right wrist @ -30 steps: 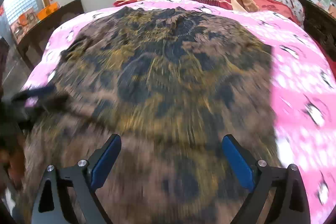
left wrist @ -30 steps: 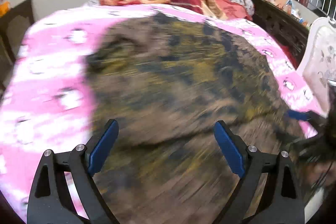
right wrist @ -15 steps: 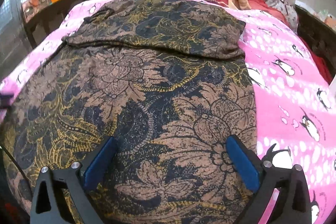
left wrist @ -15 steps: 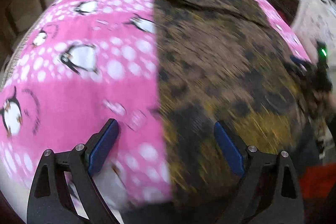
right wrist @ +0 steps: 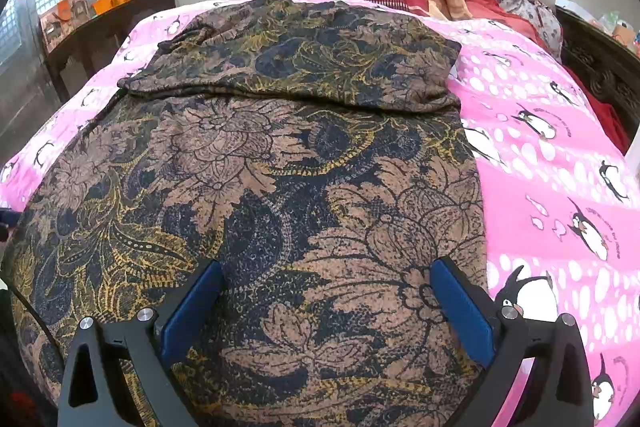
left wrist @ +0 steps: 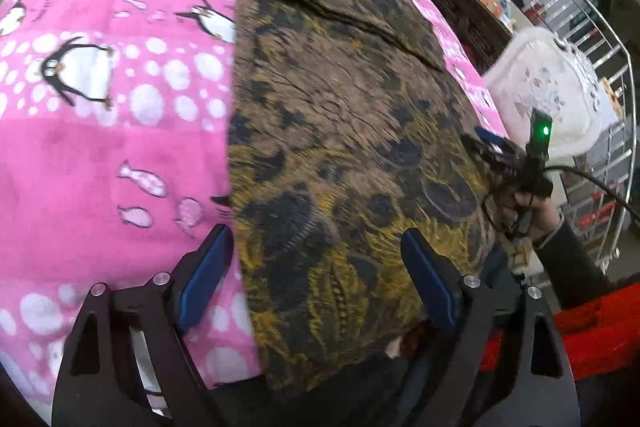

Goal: Fold small clothes
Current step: 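Grasp the garment hem with the left gripper while the right gripper grasps the other hem corner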

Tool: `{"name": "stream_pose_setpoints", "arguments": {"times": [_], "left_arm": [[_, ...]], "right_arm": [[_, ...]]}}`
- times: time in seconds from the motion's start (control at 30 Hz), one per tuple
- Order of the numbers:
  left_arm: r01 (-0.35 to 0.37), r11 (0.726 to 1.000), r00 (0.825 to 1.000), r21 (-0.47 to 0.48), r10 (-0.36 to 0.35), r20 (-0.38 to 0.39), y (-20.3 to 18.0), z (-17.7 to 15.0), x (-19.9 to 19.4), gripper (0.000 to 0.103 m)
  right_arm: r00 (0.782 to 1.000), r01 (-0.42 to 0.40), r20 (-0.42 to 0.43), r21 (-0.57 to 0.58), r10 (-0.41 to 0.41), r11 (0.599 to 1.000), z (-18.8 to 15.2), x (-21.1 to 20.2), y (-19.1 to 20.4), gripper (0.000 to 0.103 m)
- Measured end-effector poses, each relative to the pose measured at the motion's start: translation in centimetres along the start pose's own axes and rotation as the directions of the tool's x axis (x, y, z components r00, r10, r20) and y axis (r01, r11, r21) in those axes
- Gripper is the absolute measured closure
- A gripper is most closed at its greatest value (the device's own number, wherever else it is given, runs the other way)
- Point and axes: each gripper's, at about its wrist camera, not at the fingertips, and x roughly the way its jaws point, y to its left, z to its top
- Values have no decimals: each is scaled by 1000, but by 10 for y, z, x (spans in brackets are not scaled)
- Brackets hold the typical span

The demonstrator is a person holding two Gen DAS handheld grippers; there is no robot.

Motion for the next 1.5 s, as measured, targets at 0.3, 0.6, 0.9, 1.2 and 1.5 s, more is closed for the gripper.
{"name": "stream_pose_setpoints", "arguments": {"times": [0.3, 0.6, 0.9, 1.2, 1.5], "left_arm": [[-67, 997, 998, 31, 66, 5, -3, -8, -8, 59], [-119, 992, 993, 49, 118, 16, 1, -4, -1, 88], [-92, 995, 996, 33, 92, 2, 3, -7, 0, 89], [-118, 993, 993, 34, 116, 31, -2, -8, -4, 98], [-48, 995, 975, 82, 29, 219, -35, 16, -53, 100]], "right_arm": [[996, -61, 76, 82, 55, 995, -45, -94, -36, 18], [975, -220, 0, 174, 223, 960, -103, -107, -61, 57], [820, -564, 80, 275, 566, 779, -121, -90, -87, 70], [804, -587, 117, 317, 583, 745, -129, -83, -88, 80], [733, -676, 309, 226, 606, 702, -89, -134, -97, 99]]}}
